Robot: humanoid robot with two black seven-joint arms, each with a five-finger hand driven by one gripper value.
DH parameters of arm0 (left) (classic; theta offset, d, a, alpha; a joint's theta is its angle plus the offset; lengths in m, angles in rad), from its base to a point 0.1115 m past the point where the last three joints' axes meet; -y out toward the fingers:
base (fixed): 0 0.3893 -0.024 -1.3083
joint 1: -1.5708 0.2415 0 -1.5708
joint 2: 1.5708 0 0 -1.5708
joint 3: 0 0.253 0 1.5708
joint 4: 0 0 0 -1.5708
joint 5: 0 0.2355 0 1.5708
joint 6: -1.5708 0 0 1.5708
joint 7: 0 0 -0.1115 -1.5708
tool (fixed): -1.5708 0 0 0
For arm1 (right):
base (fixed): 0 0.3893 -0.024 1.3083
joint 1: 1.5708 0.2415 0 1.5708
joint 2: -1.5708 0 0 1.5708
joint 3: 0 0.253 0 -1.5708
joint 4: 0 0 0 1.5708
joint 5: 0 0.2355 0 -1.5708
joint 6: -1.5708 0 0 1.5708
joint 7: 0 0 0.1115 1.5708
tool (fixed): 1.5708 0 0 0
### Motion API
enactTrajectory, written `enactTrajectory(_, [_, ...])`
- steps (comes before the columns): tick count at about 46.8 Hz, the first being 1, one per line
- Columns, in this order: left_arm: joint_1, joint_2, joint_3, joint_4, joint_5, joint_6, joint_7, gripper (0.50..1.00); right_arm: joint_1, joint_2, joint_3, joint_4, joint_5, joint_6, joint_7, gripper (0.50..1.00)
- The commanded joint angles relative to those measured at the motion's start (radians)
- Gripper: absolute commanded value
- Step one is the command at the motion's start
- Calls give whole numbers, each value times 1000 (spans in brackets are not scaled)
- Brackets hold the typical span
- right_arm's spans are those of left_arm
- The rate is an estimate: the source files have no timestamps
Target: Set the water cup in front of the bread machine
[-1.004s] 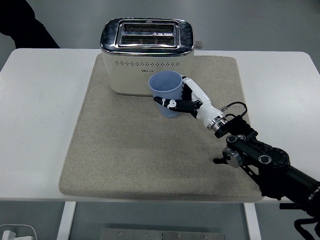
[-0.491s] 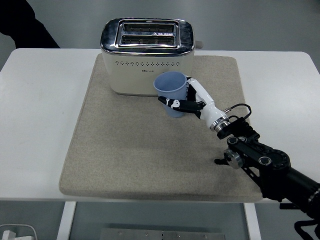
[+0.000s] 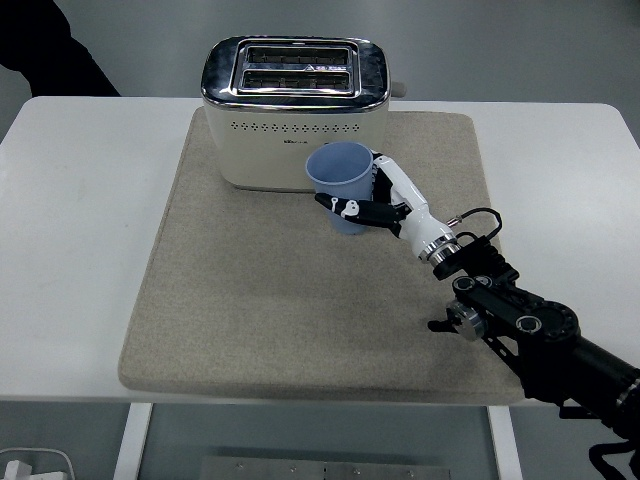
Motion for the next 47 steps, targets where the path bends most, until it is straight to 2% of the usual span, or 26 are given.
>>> enactTrajectory(1, [0,0,0,0,0,0,0,1000,5,0,-2,0,-1,0,12,560])
enactTrajectory(19, [0,0,0,0,0,0,0,1000,9,0,-83,8,-27,-20,19,562])
enactTrajectory(39, [0,0,2,-2,0,-9,0,1000,14,0,-85,9,-26,-22,19,562])
enactTrajectory(47, [0,0,2,-2,0,-9,0,1000,11,0,-85,14,-24,-23,19,584])
